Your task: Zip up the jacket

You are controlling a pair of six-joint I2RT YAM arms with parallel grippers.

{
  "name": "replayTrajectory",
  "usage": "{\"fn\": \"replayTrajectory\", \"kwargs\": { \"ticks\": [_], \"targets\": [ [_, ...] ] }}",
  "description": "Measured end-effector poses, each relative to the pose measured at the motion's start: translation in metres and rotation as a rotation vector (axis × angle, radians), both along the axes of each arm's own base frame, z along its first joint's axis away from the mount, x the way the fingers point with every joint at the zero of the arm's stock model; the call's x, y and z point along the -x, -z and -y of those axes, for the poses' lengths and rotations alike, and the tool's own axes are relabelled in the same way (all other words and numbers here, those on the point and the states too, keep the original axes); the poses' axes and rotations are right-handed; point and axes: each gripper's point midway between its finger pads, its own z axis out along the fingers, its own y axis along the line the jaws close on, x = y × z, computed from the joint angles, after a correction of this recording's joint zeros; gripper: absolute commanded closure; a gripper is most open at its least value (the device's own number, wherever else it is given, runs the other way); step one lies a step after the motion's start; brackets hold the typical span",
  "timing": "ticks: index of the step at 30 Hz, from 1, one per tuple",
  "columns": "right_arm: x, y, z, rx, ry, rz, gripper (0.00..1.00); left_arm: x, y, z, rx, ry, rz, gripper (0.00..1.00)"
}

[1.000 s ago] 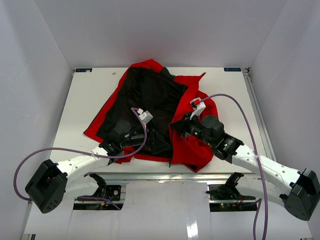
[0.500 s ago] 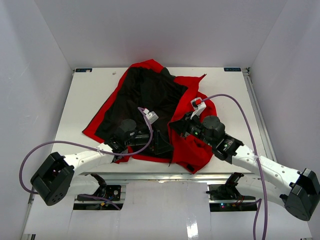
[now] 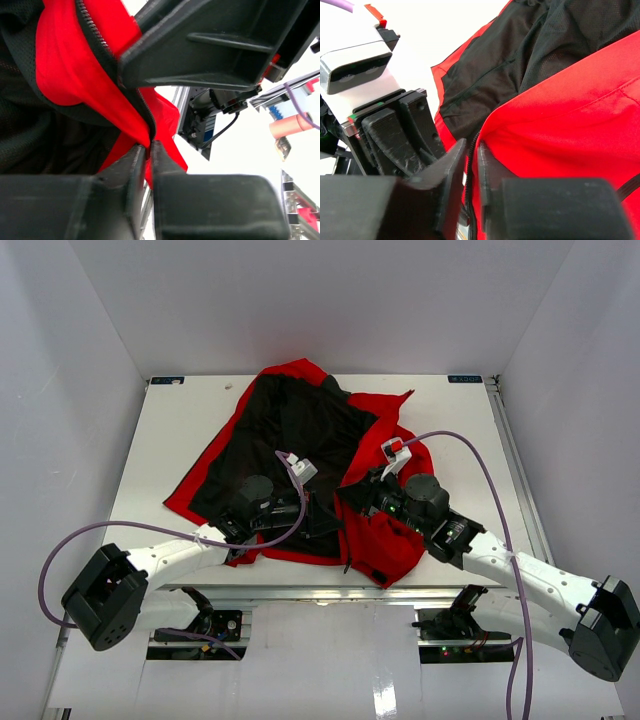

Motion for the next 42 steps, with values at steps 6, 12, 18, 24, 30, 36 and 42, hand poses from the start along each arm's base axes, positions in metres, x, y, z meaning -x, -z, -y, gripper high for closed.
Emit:
{"fn": "replayTrajectory", "kwargs": {
  "ticks": [6,12,18,24,30,36,42],
  "targets": [
    [0.0,0.0,0.0,0.0,0.001,0.001,0.54,0.0,0.003,0.001,-0.005,0.001,-0.008,1.0],
    [-0.002,0.001,0.008,0.004,0.037,0.013,0.38,0.0,0.005,0.001,-0.01,0.006,-0.017,1.0],
    [0.01,0.009,0.033,-0.001,0.073,0.029,0.41,0.001,0.003,0.001,-0.003,0.01,-0.012,1.0],
    [0.03,0.039,0.045,-0.011,0.04,0.018,0.49,0.002,-0.008,0.001,0.024,0.009,0.008,1.0],
    [0.043,0.084,0.043,0.043,-0.023,-0.046,0.5,0.002,-0.012,0.002,0.039,0.011,0.007,1.0],
    [0.052,0.091,0.035,0.025,-0.096,-0.042,0.44,0.004,-0.017,0.003,0.058,0.022,0.01,1.0],
    [0.064,0.096,0.034,0.003,-0.153,-0.02,0.42,0.004,-0.018,0.003,0.063,0.026,0.012,1.0]
  ]
}}
